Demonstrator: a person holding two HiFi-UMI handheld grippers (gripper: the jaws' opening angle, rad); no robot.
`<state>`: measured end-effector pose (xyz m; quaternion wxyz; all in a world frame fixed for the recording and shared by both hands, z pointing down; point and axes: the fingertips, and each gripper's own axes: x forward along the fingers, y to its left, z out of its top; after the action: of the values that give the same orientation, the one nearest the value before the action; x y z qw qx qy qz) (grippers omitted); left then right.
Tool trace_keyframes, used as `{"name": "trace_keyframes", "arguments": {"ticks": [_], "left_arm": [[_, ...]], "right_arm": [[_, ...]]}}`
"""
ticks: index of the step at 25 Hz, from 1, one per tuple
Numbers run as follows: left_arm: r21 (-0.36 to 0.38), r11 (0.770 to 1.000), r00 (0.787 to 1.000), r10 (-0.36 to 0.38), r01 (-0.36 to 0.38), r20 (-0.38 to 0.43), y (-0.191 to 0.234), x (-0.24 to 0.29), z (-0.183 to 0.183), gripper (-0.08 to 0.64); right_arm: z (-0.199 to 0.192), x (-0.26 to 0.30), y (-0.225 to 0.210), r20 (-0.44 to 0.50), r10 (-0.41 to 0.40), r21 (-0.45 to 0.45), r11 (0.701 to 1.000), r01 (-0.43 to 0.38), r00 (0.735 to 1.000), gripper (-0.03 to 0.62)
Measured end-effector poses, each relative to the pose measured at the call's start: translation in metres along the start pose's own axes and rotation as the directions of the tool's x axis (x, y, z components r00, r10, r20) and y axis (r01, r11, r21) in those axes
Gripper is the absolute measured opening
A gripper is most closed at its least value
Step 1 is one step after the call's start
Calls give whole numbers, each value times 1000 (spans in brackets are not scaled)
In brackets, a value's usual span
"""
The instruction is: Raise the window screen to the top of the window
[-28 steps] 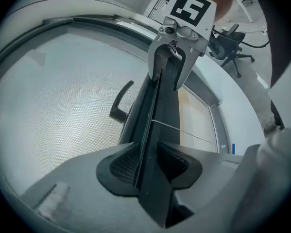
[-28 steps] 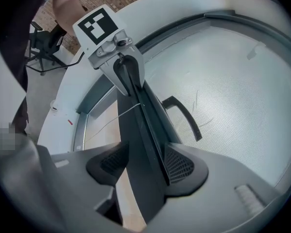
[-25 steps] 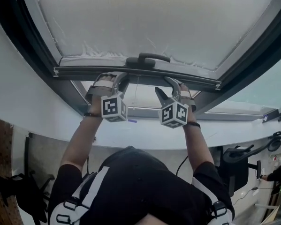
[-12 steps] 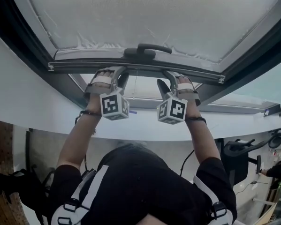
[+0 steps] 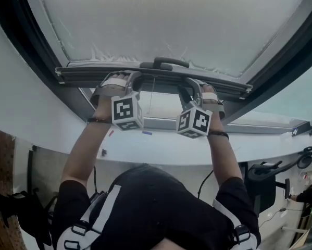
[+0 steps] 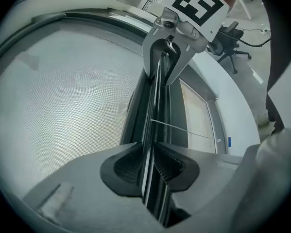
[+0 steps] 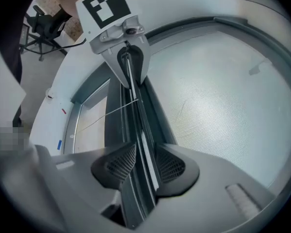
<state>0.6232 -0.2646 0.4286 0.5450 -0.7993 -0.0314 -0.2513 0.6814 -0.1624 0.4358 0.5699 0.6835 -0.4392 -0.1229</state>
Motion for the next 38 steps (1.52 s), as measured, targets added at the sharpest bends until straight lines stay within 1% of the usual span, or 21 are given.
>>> {"name": "trace_keyframes", "arguments": {"ticks": [2,4,7,9,11,12,14,15,16,17,18,19,20,22,23,24,25,26,30,34,38], "left_arm": [[-1,999,999,36,-36,13,12,-3,3,72],[-11,998,998,58,-58,27,22,-7,5,38],[0,997,997,73,-73,34,31,-10,8,31],[12,996,995,92,-93,38,38,-14,10,29],[13,993,992,116,-116,47,49,-20,14,29],[12,991,990,131,-132,53,57,-23,17,29],[5,987,984,162,-163,69,73,-31,22,30],[-1,986,983,167,-168,74,81,-35,25,31],[-5,987,984,163,-163,76,86,-38,27,31],[-7,988,985,155,-155,74,89,-39,28,31],[-8,989,986,149,-149,73,91,-40,28,31],[-9,989,987,145,-145,74,92,-41,28,31],[-13,990,987,143,-143,77,92,-42,28,31],[-25,989,986,145,-143,82,96,-44,28,32],[-26,988,985,151,-149,83,100,-46,29,32],[-23,987,984,161,-159,83,105,-48,30,32],[-20,985,982,171,-170,84,111,-50,32,32],[-21,984,980,180,-179,87,117,-54,34,32],[-17,978,972,207,-206,111,141,-66,44,34],[-7,977,968,212,-213,132,166,-78,51,34],[4,966,958,256,-258,131,199,-95,63,34]], "right_arm": [[5,-3,-11,22,-35,24,999,34,999,150],[7,-5,-18,36,-58,50,997,57,998,146],[7,-4,-25,45,-79,45,996,77,996,146],[11,-8,-34,66,-123,55,991,120,990,146],[16,-18,-47,93,-189,84,980,181,978,161],[20,-26,-53,106,-222,114,971,210,969,165],[29,-44,-53,142,-257,209,952,225,956,128],[33,-51,-44,164,-248,272,942,198,955,127],[36,-54,-31,184,-222,340,928,150,957,126],[38,-54,-15,203,-183,411,908,86,962,126],[38,-50,3,221,-134,480,877,12,966,126],[38,-44,22,241,-81,545,836,-66,967,126],[37,-37,41,266,-31,605,783,-142,963,126],[31,-17,79,318,45,703,659,-267,947,126],[27,-6,96,332,75,737,601,-308,940,130],[24,3,112,335,104,761,556,-334,936,136],[22,11,126,332,130,774,528,-349,934,148],[21,18,136,326,151,781,513,-356,933,149],[23,34,152,320,200,780,499,-378,926,172],[37,48,138,321,217,775,500,-387,922,192],[45,61,135,306,246,774,498,-391,920,192]]}}
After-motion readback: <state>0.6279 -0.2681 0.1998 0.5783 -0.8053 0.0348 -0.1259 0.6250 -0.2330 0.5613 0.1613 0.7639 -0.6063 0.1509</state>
